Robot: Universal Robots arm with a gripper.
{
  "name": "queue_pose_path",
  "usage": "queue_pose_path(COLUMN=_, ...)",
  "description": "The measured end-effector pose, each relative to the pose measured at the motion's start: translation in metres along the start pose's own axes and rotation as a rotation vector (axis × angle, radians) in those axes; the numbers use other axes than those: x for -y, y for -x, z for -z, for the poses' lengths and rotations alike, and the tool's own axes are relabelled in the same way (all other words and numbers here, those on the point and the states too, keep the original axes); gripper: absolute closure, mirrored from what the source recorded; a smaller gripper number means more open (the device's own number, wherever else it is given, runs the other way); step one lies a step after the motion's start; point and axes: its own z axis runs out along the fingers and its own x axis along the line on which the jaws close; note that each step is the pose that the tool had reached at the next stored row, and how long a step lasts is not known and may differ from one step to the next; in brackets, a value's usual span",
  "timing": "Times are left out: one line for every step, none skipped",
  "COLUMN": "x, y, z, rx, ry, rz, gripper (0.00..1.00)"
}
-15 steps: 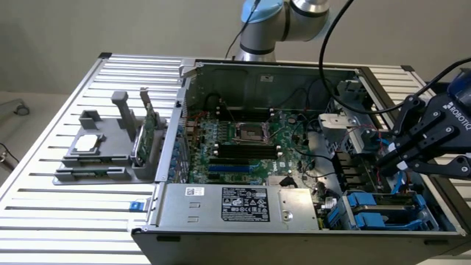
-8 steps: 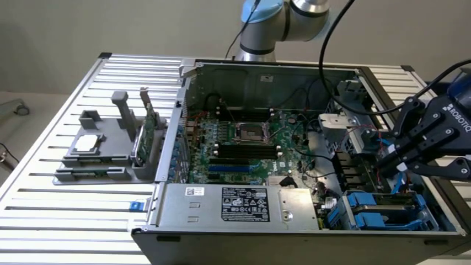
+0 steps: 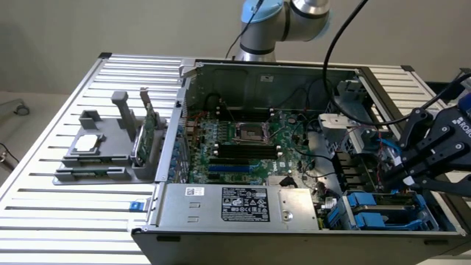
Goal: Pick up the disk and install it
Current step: 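Insert the first disk wire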
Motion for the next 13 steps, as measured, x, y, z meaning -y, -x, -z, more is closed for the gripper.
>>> queue_pose_path(x=-0.0004, y=0.001, z=-0.001, rx=-0.0001, ry=0.0, rz=0.0, gripper=0.84)
queue_pose_path(x=-0.0008, y=0.001, z=-0.0022, rx=-0.0003, ry=0.0, rz=0.0, gripper=0.84)
queue_pose_path(x=-0.0012, y=0.002, z=-0.0034, rx=-0.0002, ry=0.0, rz=0.0, gripper=0.84)
queue_pose_path(x=-0.0017, y=0.003, z=-0.0048, rx=-0.0004, ry=0.0, rz=0.0, gripper=0.84)
queue_pose_path(x=-0.0024, y=0.004, z=-0.0062, rx=-0.0011, ry=0.0, rz=0.0, gripper=0.84)
queue_pose_path(x=-0.0031, y=0.005, z=-0.0076, rx=-0.0023, ry=0.0, rz=0.001, gripper=0.84)
queue_pose_path(x=-0.0038, y=0.006, z=-0.0091, rx=-0.0035, ry=0.0, rz=0.001, gripper=0.84)
queue_pose_path(x=-0.0044, y=0.006, z=-0.0104, rx=-0.0046, ry=0.0, rz=0.002, gripper=0.84)
queue_pose_path(x=-0.0049, y=0.007, z=-0.0116, rx=-0.0057, ry=-0.0001, rz=0.002, gripper=0.84)
queue_pose_path(x=-0.0054, y=0.007, z=-0.0128, rx=-0.0066, ry=-0.0001, rz=0.003, gripper=0.84)
queue_pose_path(x=-0.0058, y=0.007, z=-0.0136, rx=-0.007, ry=0.0, rz=0.003, gripper=0.84)
queue_pose_path(x=-0.006, y=0.007, z=-0.0144, rx=-0.0076, ry=-0.0001, rz=0.003, gripper=0.84)
queue_pose_path(x=-0.0062, y=0.007, z=-0.0149, rx=-0.0079, ry=0.0, rz=0.003, gripper=0.84)
